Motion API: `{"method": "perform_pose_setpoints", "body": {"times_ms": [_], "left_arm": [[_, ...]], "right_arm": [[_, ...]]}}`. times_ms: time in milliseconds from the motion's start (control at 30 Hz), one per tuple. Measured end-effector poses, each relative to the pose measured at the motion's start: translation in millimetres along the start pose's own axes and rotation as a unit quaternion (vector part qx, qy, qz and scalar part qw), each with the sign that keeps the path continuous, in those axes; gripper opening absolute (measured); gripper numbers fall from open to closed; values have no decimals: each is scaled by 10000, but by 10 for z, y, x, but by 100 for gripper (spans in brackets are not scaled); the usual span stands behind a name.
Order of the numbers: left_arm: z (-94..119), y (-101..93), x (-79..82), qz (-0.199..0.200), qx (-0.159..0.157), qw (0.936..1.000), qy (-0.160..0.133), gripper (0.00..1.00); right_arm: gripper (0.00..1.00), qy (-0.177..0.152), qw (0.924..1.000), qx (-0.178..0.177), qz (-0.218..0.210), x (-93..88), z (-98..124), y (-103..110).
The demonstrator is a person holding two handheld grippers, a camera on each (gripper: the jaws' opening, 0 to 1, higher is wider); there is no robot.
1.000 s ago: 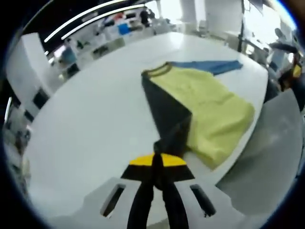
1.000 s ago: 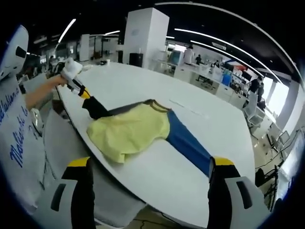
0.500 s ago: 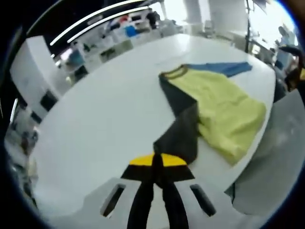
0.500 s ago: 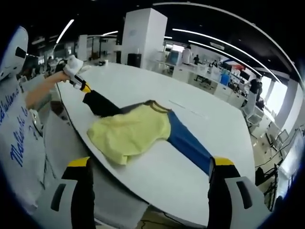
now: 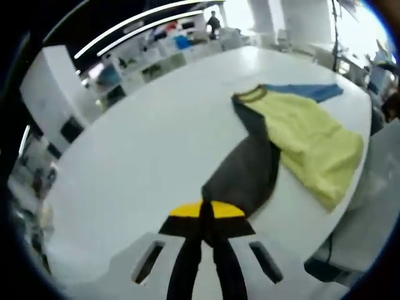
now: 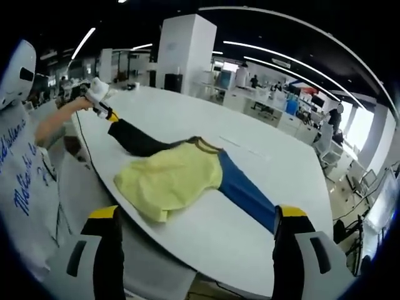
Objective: Fold the garment on the visible template until the final outline fits inside the template.
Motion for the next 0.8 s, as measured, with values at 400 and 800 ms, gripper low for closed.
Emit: {"method": "perform_pose_setpoints", "body": {"times_ms": [400, 800], "left_arm": [[-88, 290, -27, 177, 72, 9996, -198, 0], [-124, 541, -183, 389, 140, 9990, -190, 0]], "right_arm": [[100, 89, 9997, -232, 26, 48, 54, 47], [100, 80, 9986, -522, 31, 114, 129, 95]]}}
Point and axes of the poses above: the point that each gripper's makers call its tool centre point, and the gripper's own axes: z roughly backward along the fingers, y roughly to its left, x roughly out of its top, the point moved 10 cm from there along z, roughly backward along the fingers, and after that the axes turned 2 degrees about z, right-handed, at the moved point
